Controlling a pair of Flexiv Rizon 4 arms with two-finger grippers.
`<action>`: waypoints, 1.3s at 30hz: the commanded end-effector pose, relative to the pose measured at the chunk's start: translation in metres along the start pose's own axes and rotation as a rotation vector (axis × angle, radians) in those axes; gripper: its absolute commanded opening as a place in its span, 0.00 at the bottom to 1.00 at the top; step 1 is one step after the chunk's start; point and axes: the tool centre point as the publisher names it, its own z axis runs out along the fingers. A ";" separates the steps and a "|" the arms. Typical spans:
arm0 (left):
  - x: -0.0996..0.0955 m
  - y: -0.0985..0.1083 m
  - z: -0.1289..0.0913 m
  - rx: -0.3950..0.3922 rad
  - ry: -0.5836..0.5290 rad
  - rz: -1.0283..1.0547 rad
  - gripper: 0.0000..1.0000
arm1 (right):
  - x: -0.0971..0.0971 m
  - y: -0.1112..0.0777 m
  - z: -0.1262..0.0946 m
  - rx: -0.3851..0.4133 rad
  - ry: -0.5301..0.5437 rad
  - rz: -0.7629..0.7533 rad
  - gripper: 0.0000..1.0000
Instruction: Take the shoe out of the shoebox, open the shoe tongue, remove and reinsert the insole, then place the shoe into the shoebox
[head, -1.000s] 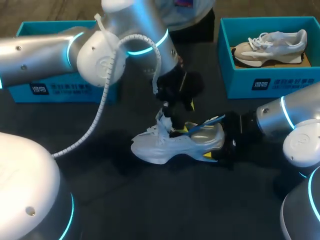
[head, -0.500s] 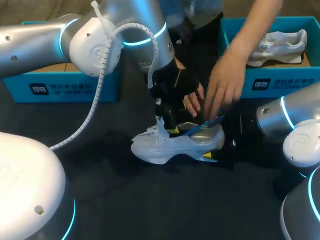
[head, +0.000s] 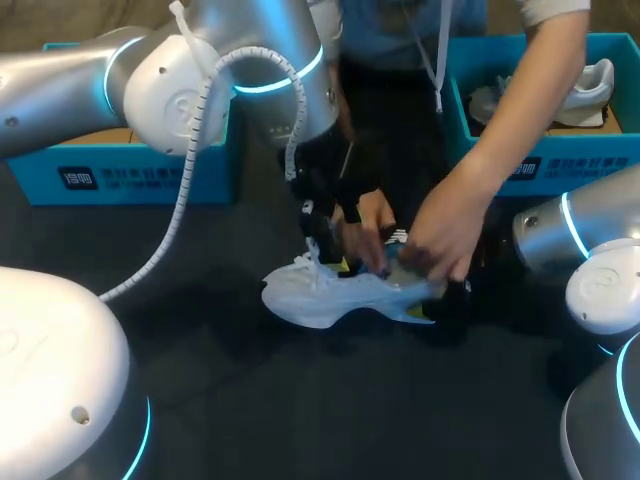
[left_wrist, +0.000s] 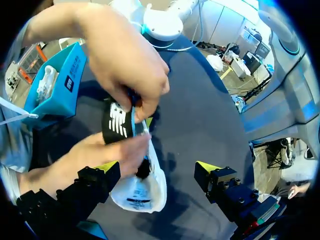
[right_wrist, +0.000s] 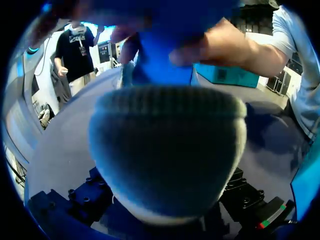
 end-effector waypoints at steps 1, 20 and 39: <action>0.004 0.004 -0.001 0.003 -0.006 0.001 1.00 | -0.002 -0.003 0.004 0.003 -0.002 0.000 0.00; 0.005 0.000 0.013 -0.017 -0.011 0.000 1.00 | -0.002 -0.003 0.004 0.003 -0.002 0.000 0.00; -0.010 -0.013 0.027 -0.080 -0.221 -0.008 1.00 | -0.002 -0.003 0.004 0.003 -0.002 0.000 0.00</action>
